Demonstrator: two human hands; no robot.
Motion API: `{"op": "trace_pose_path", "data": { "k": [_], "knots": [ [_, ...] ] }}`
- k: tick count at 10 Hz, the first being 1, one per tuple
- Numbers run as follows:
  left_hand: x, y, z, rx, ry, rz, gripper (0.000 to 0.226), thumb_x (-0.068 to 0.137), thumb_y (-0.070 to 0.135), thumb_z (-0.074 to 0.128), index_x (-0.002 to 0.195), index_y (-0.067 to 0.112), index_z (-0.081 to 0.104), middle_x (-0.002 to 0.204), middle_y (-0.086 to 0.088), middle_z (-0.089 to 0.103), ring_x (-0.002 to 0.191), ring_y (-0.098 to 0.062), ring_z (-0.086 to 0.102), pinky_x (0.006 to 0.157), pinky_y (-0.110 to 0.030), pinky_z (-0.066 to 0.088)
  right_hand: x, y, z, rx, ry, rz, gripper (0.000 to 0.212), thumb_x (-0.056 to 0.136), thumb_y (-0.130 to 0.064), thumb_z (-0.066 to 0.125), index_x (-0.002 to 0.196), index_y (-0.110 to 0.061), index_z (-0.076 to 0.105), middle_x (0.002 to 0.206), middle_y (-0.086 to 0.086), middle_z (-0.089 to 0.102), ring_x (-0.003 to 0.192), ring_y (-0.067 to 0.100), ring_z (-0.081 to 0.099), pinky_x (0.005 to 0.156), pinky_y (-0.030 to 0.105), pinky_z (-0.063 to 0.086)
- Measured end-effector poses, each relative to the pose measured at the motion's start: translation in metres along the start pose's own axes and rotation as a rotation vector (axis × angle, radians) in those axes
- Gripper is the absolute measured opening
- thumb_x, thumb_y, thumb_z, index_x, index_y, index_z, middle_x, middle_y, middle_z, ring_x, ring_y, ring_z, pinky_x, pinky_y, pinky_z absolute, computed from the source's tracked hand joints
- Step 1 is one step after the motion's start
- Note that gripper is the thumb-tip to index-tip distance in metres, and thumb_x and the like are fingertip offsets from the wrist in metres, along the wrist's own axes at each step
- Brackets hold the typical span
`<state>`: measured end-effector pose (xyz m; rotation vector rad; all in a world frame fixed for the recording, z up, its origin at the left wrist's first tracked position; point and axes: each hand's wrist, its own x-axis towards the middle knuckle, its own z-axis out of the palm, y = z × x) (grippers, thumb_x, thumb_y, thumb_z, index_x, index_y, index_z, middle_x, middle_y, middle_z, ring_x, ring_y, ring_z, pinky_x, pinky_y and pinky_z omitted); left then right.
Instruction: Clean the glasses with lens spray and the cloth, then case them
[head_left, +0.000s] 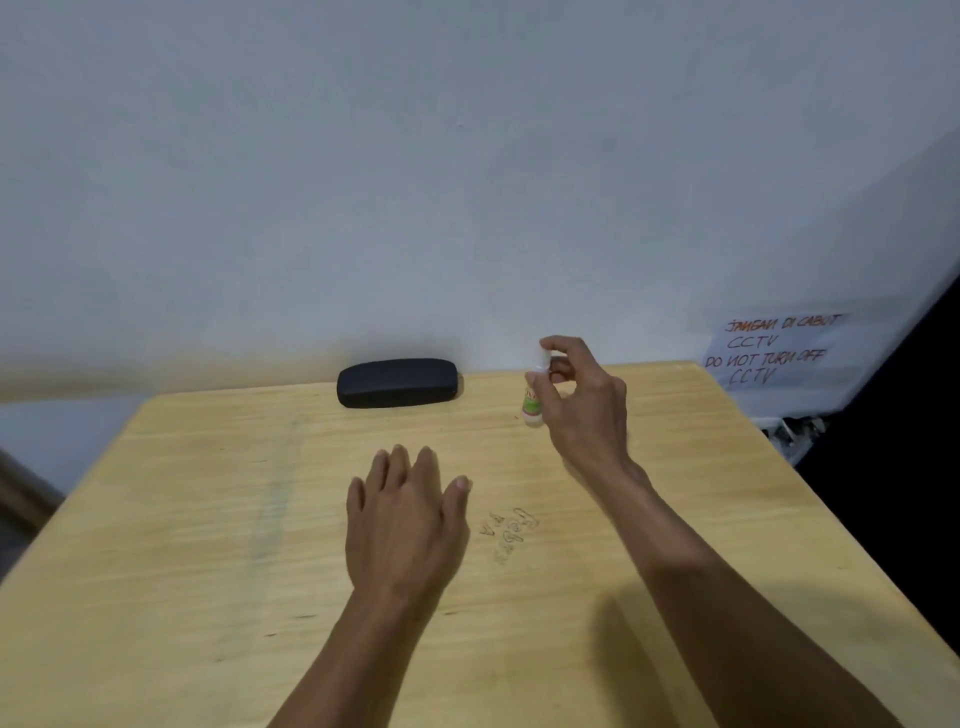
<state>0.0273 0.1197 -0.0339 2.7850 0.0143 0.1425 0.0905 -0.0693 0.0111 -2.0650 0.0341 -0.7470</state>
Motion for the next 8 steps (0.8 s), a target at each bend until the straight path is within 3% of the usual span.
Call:
{"op": "trace_pose_path", "data": {
  "k": [1,2,3,4,5,6,8],
  "knots": [
    [0.002,-0.003,0.002,0.019,-0.011,0.006,0.066,0.095,0.063,0.020,0.148,0.027,0.032,0.162,-0.004,0.026,0.152,-0.023,0.011,0.122,-0.048,0.013,0.015,0.002,0.018,-0.004,-0.013,0.002,0.028,0.089,-0.019,0.070,0.115,-0.027,0.063,0.097,0.004,0.073,0.089,0.017,0.069,0.062,0.021,0.056],
    [0.002,-0.003,0.002,0.015,0.001,0.006,0.066,0.095,0.064,0.019,0.147,0.027,0.034,0.162,-0.004,0.027,0.152,-0.022,0.012,0.122,-0.048,0.015,0.024,0.006,0.033,-0.012,-0.030,-0.005,0.029,0.089,-0.017,0.069,0.116,-0.024,0.064,0.097,0.006,0.073,0.088,0.018,0.068,0.051,0.002,0.042],
    [0.001,-0.003,0.002,0.018,0.003,-0.001,0.067,0.095,0.065,0.018,0.148,0.027,0.034,0.162,-0.004,0.026,0.152,-0.021,0.010,0.122,-0.047,0.014,0.029,0.009,0.042,-0.026,-0.037,-0.011,0.029,0.090,-0.016,0.068,0.117,-0.023,0.063,0.099,0.007,0.073,0.089,0.018,0.069,0.051,-0.002,0.040],
    [0.001,-0.002,0.002,0.015,0.012,-0.005,0.066,0.095,0.064,0.019,0.148,0.027,0.034,0.162,-0.004,0.026,0.153,-0.021,0.010,0.123,-0.046,0.013,0.031,0.011,0.045,-0.062,-0.041,-0.010,0.029,0.091,-0.019,0.067,0.118,-0.026,0.061,0.100,0.005,0.074,0.090,0.017,0.070,0.053,0.003,0.042],
    [0.001,-0.002,0.002,0.006,-0.003,-0.011,0.067,0.095,0.064,0.020,0.149,0.027,0.033,0.163,-0.004,0.024,0.153,-0.021,0.008,0.123,-0.046,0.011,0.031,0.011,0.046,-0.096,-0.031,0.000,0.029,0.091,-0.023,0.065,0.118,-0.030,0.059,0.102,0.002,0.074,0.092,0.018,0.071,0.068,0.031,0.057],
    [0.000,-0.001,0.001,0.005,-0.007,-0.013,0.067,0.094,0.064,0.021,0.149,0.027,0.033,0.163,-0.004,0.024,0.153,-0.022,0.009,0.123,-0.047,0.012,0.028,0.007,0.041,-0.124,-0.029,0.002,0.033,0.091,-0.027,0.065,0.122,-0.035,0.055,0.111,0.000,0.073,0.094,0.018,0.070,0.075,0.043,0.059],
    [-0.003,0.002,-0.006,-0.035,-0.037,-0.019,0.068,0.095,0.063,0.024,0.151,0.026,0.031,0.164,-0.005,0.021,0.153,-0.023,0.007,0.123,-0.047,0.009,0.008,-0.013,0.014,-0.115,-0.024,0.002,0.043,0.088,-0.019,0.071,0.127,-0.028,0.056,0.116,-0.002,0.069,0.091,0.016,0.065,0.075,0.039,0.057]
  ]
}}
